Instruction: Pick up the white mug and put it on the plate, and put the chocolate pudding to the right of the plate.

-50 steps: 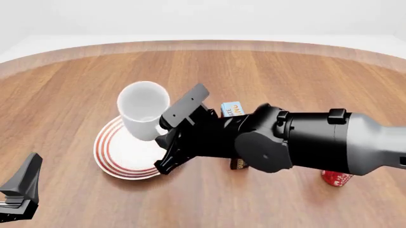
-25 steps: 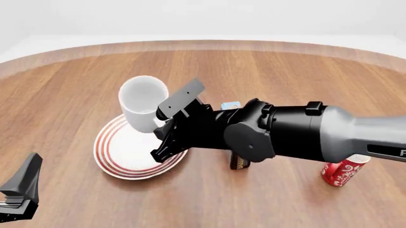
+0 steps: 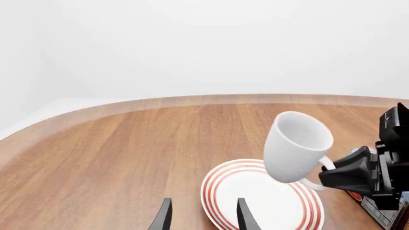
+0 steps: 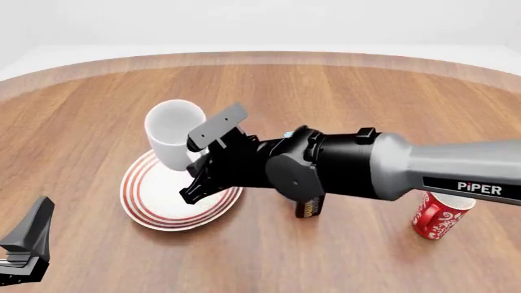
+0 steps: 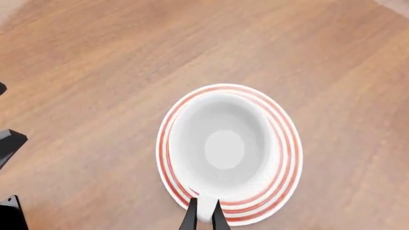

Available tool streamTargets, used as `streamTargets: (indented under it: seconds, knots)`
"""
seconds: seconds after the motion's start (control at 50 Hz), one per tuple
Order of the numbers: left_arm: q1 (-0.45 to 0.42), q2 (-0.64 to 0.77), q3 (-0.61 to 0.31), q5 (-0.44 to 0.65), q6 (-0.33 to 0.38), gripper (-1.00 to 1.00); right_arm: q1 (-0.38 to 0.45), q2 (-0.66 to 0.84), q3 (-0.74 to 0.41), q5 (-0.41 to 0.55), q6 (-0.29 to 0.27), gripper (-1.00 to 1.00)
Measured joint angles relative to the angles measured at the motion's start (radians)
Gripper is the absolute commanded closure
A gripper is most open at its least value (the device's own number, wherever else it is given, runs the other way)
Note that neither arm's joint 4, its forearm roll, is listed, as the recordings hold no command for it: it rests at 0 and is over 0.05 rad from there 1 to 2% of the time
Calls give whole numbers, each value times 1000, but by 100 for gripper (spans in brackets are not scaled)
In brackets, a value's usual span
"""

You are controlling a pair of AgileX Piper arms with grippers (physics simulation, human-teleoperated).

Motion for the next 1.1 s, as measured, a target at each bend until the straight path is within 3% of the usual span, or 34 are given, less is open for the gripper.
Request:
streamTargets:
  seconds: [0.54,1.1]
  knots:
    - [0,0,0,0,0,-100,-5,76,-105,66,41,100]
    - [0,0,0,0,0,-100,-5,129,-108,57,90,100]
